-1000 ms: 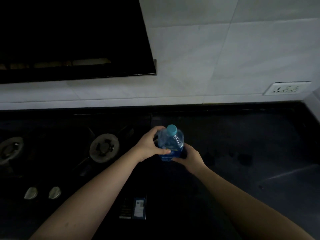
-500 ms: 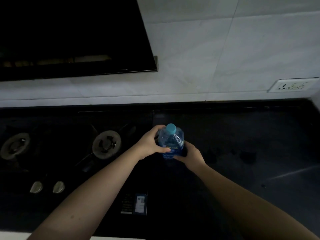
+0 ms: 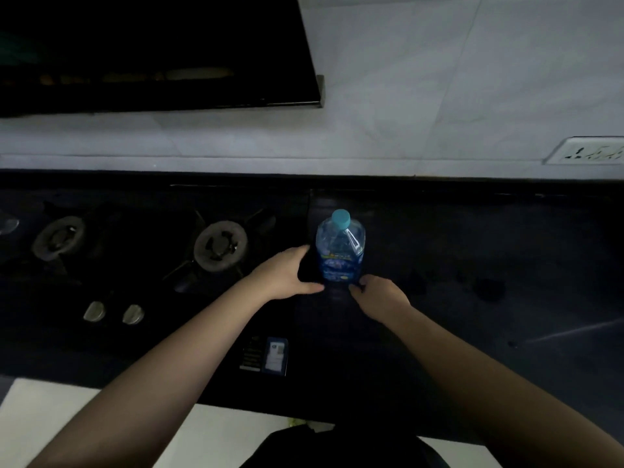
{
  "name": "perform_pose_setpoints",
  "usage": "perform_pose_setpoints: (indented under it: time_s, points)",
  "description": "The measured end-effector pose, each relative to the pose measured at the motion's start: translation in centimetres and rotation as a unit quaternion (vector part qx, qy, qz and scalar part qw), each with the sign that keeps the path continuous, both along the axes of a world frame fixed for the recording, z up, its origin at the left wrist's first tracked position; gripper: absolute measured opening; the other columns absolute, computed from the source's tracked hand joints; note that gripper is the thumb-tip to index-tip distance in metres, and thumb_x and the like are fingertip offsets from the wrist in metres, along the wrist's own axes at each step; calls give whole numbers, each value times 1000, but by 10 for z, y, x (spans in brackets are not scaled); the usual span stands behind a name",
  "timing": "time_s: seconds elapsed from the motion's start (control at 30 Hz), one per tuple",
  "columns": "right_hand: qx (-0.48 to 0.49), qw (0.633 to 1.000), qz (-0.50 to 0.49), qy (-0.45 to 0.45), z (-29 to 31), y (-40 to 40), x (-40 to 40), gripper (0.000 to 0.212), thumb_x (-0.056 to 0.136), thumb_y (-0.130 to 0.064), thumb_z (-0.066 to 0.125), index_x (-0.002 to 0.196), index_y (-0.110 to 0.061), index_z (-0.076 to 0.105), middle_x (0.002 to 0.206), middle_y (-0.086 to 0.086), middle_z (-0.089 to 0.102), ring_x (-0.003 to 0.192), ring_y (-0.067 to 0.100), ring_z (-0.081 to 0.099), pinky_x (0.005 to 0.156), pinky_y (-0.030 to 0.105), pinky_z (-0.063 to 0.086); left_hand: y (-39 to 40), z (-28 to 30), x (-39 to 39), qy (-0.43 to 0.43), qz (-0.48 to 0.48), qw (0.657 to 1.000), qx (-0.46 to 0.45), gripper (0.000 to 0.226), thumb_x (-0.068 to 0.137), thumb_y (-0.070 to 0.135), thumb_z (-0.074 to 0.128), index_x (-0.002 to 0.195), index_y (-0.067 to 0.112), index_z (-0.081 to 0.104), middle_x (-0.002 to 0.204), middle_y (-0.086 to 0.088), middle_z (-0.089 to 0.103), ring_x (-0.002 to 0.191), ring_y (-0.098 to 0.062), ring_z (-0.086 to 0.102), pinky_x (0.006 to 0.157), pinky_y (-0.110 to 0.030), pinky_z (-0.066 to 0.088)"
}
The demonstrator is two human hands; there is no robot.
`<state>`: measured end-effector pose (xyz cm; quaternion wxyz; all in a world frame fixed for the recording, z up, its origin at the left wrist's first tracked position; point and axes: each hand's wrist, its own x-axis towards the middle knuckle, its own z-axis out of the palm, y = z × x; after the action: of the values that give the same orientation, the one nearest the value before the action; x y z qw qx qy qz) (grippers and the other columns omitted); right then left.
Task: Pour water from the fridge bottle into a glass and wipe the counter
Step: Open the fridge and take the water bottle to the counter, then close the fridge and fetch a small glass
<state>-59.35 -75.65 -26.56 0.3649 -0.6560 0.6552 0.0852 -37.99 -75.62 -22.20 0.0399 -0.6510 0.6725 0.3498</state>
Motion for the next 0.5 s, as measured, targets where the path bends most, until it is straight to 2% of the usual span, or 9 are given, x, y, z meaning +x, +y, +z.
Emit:
perform_pose_setpoints:
  time_s: [0.1,0.13,0.27,0.4,0.5]
  points:
    - [-133,971,134,145,7,23,1,56,99,-59,26,124,-17,54,119,6,62,110,24,57,92,38,44,35,8,-7,-123,-51,989,-68,81,90,59,56,154,23,23,158,0,29,137,-20,42,104,-38,44]
    - [-168,958,162,164,8,31,2,58,99,-59,23,125,-17,54,122,6,61,114,25,55,96,39,41,46,8,-10,-145,-58,983,-93,76,92,60,50,153,23,26,156,0,33,136,-20,42,104,-39,43]
    - [-214,940,217,152,5,49,4,59,100,-55,18,132,-16,50,129,8,56,123,28,47,109,41,32,90,-4,-14,-191,-36,973,-128,66,97,59,36,152,23,28,154,1,36,144,-17,30,118,-47,23]
    - [-224,929,257,145,7,66,13,65,99,-54,11,139,-15,44,138,8,51,128,27,44,112,41,29,127,-9,-9,-141,41,984,-96,63,100,55,32,154,23,25,160,2,28,149,-15,18,121,-44,13]
    - [-212,929,278,118,8,81,26,62,100,-53,13,144,-17,38,145,7,44,133,26,40,113,41,27,154,-6,-3,-128,81,985,-77,62,102,54,26,156,25,21,162,3,23,150,-15,12,122,-45,8]
